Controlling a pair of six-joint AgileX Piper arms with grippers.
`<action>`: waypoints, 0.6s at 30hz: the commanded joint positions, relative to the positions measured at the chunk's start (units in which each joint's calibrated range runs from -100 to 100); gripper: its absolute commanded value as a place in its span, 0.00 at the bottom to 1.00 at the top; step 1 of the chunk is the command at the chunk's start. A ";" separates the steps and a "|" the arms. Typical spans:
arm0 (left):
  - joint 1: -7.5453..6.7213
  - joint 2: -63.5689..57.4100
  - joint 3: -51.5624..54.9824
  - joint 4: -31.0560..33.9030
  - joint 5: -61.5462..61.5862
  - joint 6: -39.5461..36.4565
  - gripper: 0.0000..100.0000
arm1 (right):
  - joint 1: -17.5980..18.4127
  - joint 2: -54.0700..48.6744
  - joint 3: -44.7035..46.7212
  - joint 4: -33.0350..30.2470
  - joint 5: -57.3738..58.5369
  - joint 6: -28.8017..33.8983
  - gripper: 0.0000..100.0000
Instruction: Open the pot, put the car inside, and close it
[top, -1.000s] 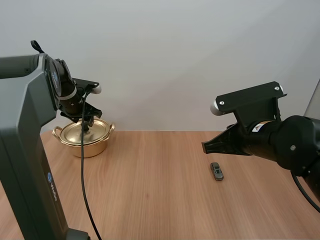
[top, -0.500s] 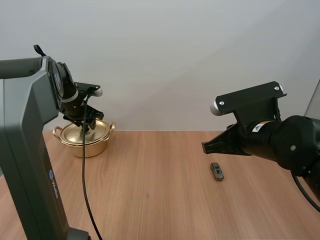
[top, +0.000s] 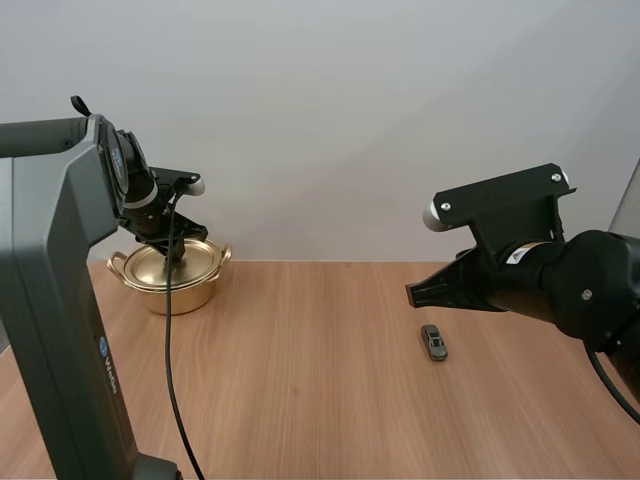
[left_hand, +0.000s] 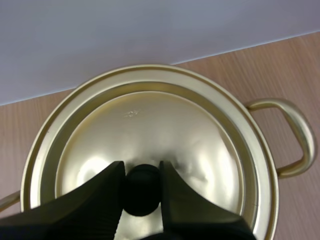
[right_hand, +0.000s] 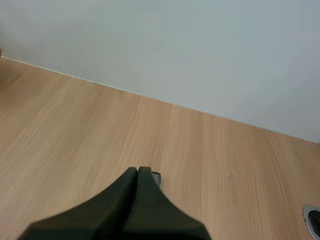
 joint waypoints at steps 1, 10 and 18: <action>-0.04 -0.63 -0.29 0.07 -1.57 -0.57 0.00 | -0.02 0.16 0.06 -0.02 0.07 -0.04 0.00; 0.74 -14.57 -4.39 -9.25 -0.70 -0.57 0.00 | -0.08 12.36 0.68 -0.41 -10.41 2.21 0.00; 4.41 -35.18 -4.54 -24.39 -1.29 4.09 0.00 | -0.08 30.21 -4.20 -0.41 -12.74 3.10 0.26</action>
